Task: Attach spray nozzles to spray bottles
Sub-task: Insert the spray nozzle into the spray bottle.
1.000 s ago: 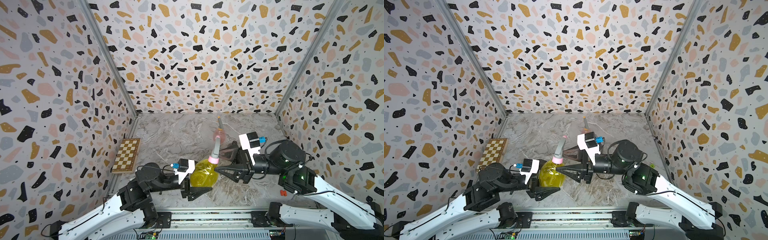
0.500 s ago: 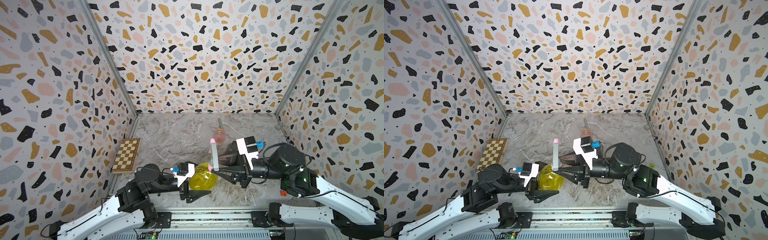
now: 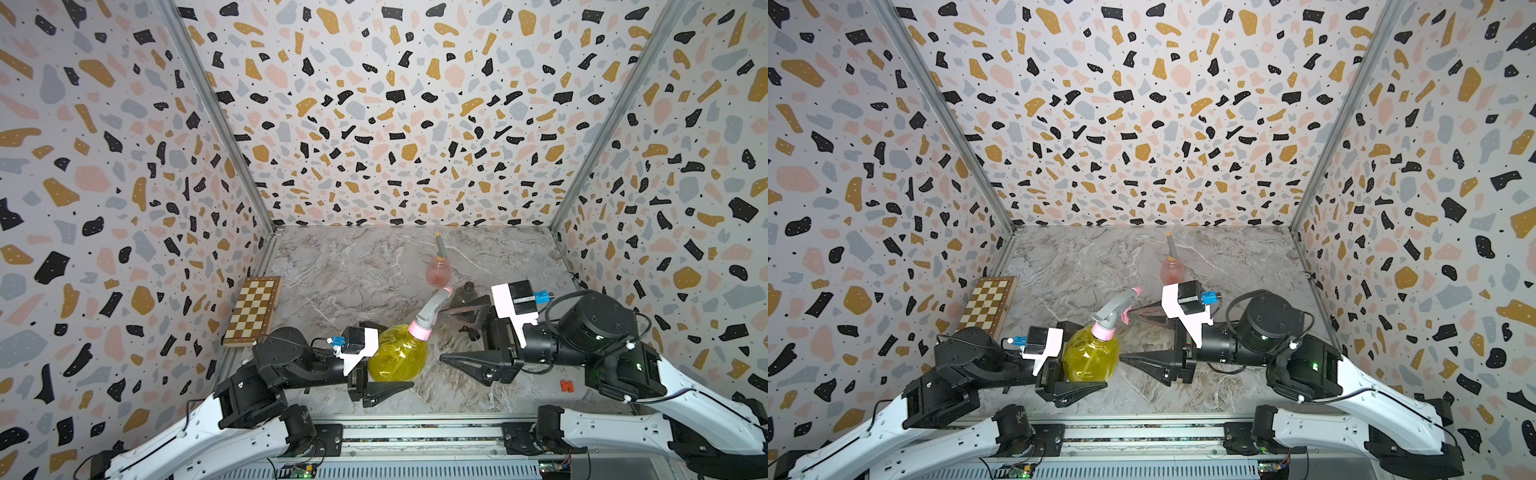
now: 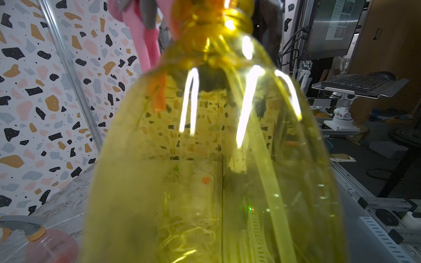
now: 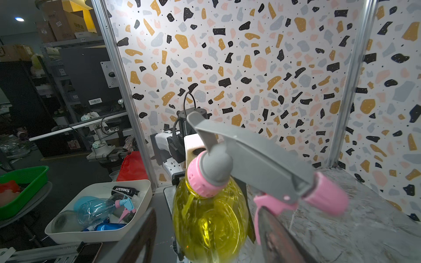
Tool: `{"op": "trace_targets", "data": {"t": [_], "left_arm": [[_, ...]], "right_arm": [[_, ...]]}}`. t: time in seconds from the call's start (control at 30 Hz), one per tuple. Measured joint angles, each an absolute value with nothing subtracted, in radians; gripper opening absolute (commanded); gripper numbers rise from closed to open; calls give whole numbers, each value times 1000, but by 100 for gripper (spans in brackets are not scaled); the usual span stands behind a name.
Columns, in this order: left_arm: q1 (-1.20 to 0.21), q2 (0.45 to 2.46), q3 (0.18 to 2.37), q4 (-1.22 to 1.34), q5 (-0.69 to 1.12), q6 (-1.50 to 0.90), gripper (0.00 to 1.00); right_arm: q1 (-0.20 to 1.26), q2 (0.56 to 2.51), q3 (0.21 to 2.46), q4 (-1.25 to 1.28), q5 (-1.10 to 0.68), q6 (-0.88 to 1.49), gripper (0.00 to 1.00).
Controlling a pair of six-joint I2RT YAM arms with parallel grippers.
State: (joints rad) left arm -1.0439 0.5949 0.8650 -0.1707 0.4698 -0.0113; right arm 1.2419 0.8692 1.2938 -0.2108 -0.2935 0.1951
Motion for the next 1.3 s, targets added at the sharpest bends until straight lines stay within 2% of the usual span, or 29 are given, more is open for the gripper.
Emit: {"op": "trace_targets", "data": {"t": [0.17, 0.2, 0.23, 0.37, 0.47, 0.77, 1.03, 1.3], "left_arm": [[-1044, 595, 867, -213, 505, 0, 0], [-1044, 595, 867, -221, 517, 3, 0], [-1044, 595, 867, -227, 526, 5, 0], [-1044, 596, 867, -244, 561, 10, 0], [-1044, 596, 867, -251, 569, 12, 0], [-1044, 592, 869, -265, 513, 12, 0], [-1044, 586, 886, -270, 467, 12, 0], [-1044, 590, 900, -313, 449, 13, 0]], "right_arm": [[1242, 842, 1311, -217, -262, 180, 79], [1242, 838, 1316, -216, -256, 177, 88], [1242, 837, 1319, -216, -252, 175, 90], [1242, 852, 1339, -218, -247, 158, 90], [1242, 888, 1369, -229, -271, 149, 87], [1242, 966, 1414, -305, -342, 136, 65], [1242, 990, 1466, -360, -347, 138, 38], [1223, 1033, 1544, -413, -354, 149, 14]]}}
